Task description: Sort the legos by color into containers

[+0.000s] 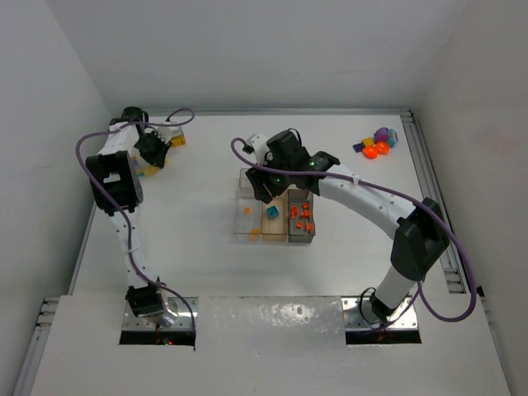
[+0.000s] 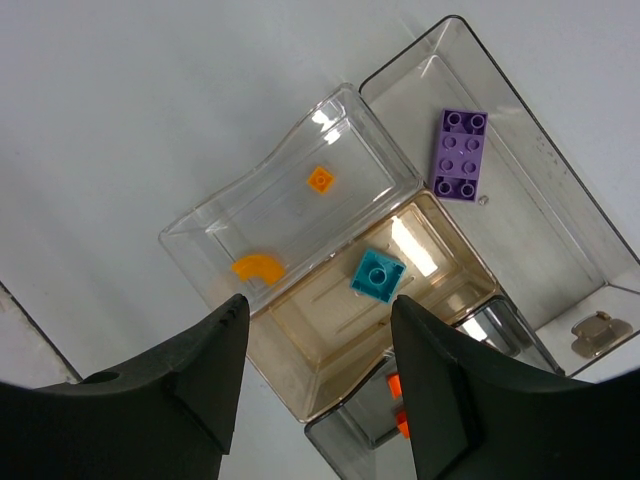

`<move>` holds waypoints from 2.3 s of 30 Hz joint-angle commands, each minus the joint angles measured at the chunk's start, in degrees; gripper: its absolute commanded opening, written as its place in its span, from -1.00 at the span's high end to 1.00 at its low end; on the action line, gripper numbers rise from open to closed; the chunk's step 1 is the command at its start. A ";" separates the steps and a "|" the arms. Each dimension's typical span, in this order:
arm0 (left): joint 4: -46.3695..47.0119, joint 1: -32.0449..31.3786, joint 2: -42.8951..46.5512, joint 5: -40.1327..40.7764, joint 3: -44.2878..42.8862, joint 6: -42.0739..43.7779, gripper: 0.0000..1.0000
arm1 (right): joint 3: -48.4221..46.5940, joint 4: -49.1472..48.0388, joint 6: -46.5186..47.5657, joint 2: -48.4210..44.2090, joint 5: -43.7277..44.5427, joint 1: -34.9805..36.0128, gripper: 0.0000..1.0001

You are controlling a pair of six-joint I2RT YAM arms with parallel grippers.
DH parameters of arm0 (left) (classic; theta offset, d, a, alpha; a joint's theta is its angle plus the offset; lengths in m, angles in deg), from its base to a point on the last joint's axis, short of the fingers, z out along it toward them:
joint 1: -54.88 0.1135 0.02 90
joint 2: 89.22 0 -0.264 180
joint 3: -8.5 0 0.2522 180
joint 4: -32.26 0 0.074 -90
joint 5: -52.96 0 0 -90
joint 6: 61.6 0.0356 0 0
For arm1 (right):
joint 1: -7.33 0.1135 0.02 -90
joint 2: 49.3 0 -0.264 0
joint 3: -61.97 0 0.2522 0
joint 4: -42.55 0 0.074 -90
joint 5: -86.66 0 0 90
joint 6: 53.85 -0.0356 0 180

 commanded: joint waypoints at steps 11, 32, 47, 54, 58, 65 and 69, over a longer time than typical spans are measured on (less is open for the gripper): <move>14.07 -1.28 21.48 -12.14 10.36 -57.14 1.00 | -1.10 -3.74 -4.25 -3.19 9.09 0.01 -0.17; 20.59 -31.85 35.91 5.85 33.87 -84.52 1.00 | 11.20 -5.33 -14.71 -18.57 35.64 -0.86 -0.17; 23.74 -38.02 39.25 6.39 47.23 -88.39 1.00 | 18.68 0.20 -20.16 -27.97 38.80 -0.86 -0.17; 25.59 -40.56 38.81 9.03 48.28 -87.07 1.00 | 21.05 1.79 -22.88 -31.13 37.75 -0.86 -0.16; 26.65 -41.36 39.34 9.90 48.46 -86.19 0.76 | 22.19 2.05 -23.76 -32.28 37.31 -0.78 -0.16; 27.09 -41.36 38.99 11.05 46.70 -85.23 0.38 | 22.55 3.28 -24.90 -32.37 35.29 -0.86 -0.18; 26.91 -41.36 39.16 11.49 46.26 -84.96 0.11 | 22.29 4.25 -25.70 -32.20 34.94 -0.78 -0.19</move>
